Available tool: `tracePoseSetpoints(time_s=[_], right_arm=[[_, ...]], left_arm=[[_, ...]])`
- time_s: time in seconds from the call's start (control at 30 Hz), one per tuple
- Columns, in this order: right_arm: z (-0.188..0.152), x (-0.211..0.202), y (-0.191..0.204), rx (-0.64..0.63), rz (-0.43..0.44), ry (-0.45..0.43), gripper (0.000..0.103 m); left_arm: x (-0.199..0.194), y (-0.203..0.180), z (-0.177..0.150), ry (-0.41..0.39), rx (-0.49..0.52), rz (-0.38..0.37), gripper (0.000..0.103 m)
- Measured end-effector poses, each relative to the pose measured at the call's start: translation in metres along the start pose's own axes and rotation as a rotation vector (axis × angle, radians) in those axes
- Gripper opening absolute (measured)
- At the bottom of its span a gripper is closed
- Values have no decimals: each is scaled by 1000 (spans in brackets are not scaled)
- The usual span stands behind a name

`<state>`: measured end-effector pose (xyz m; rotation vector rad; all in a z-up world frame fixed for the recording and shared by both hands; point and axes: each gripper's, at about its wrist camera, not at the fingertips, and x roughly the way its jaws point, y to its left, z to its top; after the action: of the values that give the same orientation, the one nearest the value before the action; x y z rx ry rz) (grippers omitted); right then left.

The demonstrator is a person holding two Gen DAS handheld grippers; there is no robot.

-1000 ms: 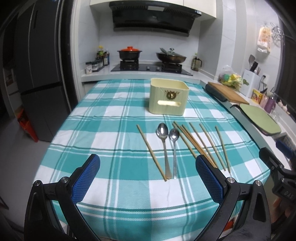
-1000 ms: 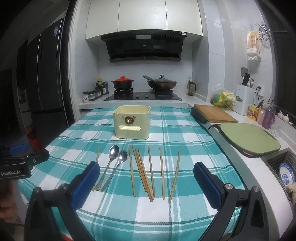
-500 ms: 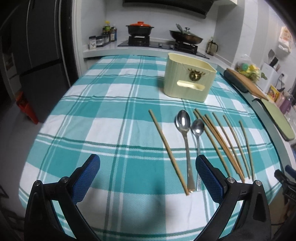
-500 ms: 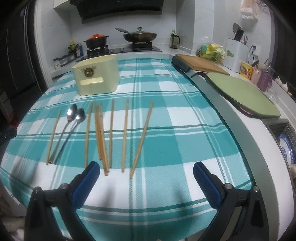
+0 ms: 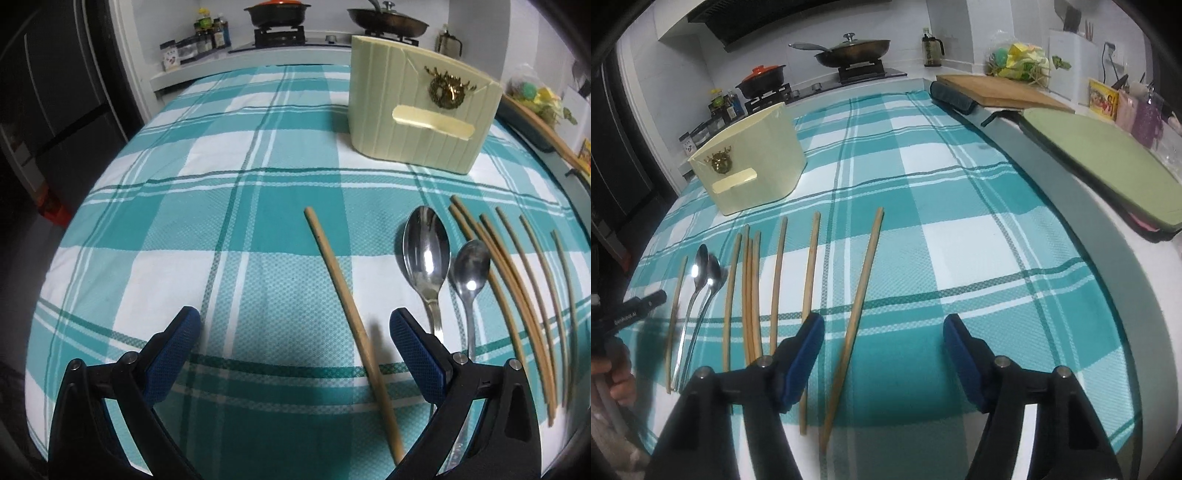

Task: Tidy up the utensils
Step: 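Close the left gripper on a wooden chopstick while the right gripper grasps another chopstick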

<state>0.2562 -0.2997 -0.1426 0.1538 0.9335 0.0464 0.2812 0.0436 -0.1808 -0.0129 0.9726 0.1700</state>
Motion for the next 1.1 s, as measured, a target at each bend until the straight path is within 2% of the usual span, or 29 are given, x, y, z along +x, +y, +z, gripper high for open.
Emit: tracePoseSetpoints(time_s=[0.13,0.17,0.27,0.37,0.43,0.6,0.83,0.97,1.03,1.1], right_arm=[[14,31,7,-18,5,26,60],[16,38,10,-32,-1,35,55],[16,60,23,-100,-22,73,50],[11,61,33,-202,-74,69,49],[6,57,31,-224,-80,83,49],[0,47,16,-237,-85,114,49],[12,52,5,-193,-21,188,49],[24,60,6,-195,-17,226,49],[30,67,13,-225,-34,239,49],[40,78,21,-253,-47,259,49]], left_arm=[[6,-4,-5,3,51,49,102],[8,-3,-7,4,61,59,102],[8,4,-10,5,76,57,103],[6,16,-12,12,99,60,103],[8,27,-13,22,108,55,103],[13,47,-8,87,96,-20,102],[25,34,8,125,189,-96,100],[34,33,23,178,172,-164,88],[40,30,31,203,179,-172,86],[45,25,42,226,195,-176,79]])
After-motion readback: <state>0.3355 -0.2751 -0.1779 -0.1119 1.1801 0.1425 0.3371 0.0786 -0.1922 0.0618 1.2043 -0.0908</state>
